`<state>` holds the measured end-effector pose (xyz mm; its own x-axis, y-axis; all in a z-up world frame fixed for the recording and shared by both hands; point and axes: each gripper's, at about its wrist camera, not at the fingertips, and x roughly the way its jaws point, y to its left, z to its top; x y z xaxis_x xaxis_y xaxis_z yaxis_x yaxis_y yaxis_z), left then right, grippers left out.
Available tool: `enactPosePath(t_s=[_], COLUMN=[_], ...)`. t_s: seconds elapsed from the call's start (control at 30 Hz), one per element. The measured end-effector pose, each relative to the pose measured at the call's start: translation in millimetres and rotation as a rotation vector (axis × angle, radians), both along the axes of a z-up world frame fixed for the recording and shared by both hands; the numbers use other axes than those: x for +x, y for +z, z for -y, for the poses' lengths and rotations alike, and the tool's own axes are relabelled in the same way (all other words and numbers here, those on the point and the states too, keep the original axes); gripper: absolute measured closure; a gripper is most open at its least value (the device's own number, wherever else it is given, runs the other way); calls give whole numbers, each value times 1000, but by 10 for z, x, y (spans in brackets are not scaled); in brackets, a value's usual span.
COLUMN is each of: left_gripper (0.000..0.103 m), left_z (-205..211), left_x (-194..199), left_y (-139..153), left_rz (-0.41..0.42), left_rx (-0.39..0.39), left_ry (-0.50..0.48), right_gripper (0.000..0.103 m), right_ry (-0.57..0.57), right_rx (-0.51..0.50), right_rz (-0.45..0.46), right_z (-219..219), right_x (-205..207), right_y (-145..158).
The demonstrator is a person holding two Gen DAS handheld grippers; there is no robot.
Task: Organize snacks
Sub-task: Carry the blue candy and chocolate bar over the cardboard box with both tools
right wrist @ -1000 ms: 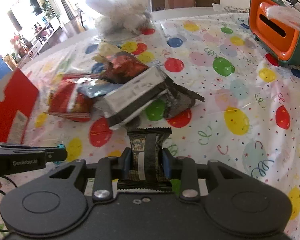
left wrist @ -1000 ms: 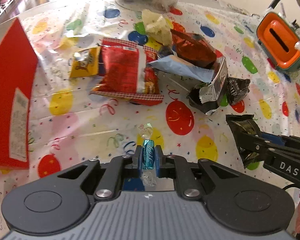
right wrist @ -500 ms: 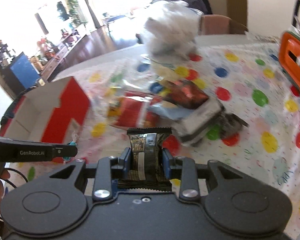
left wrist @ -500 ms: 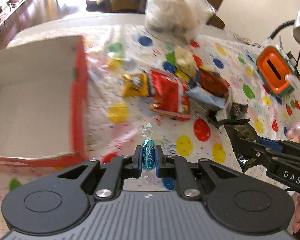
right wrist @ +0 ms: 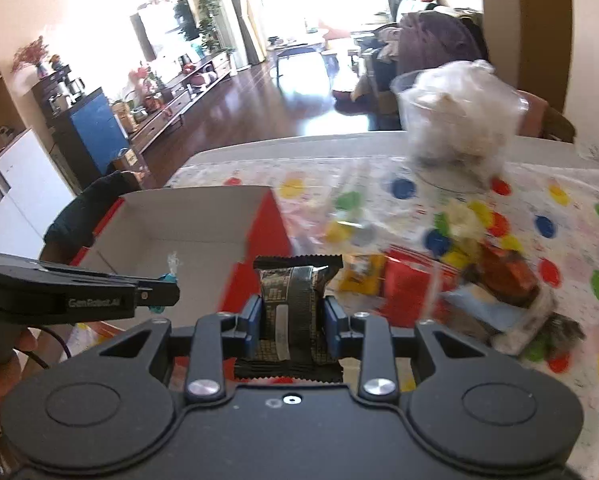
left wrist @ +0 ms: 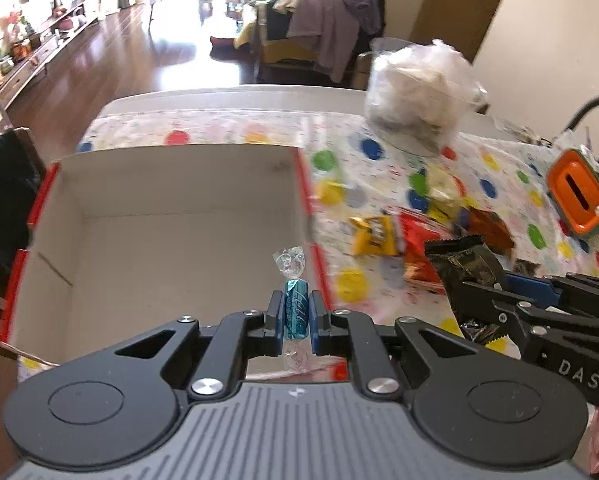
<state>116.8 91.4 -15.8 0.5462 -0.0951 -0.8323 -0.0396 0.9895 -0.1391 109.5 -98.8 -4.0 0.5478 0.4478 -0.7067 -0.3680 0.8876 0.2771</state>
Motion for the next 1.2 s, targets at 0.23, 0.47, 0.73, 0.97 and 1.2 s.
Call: enactPosePath(t_s=[0.23,0.47,0.73,0.97,1.2], left_gripper=[91,91,91,91,91], left_z=[-517,-1045,-1407,-1483,-1384], left_x=[85,256,431,559,671], left_y=[-15,-185,-451,-634,-720], left_rz=[1,-38,-101,-158,-231], left_rx=[37,77,121,125,167], left_ry=[43,75,96,50,-14], right_gripper=[72,72,72,72,71], right_ry=[53,105,119,184,201], right_rx=[-21,-81,-124,-194,-231], right_rz=[9,-6,-66,-93,-147], right_z=[-595,-1192,-1647,-1927,-1986], right_x=[151,322,525,557,541], right_y=[5,-211,-455,-689,-829])
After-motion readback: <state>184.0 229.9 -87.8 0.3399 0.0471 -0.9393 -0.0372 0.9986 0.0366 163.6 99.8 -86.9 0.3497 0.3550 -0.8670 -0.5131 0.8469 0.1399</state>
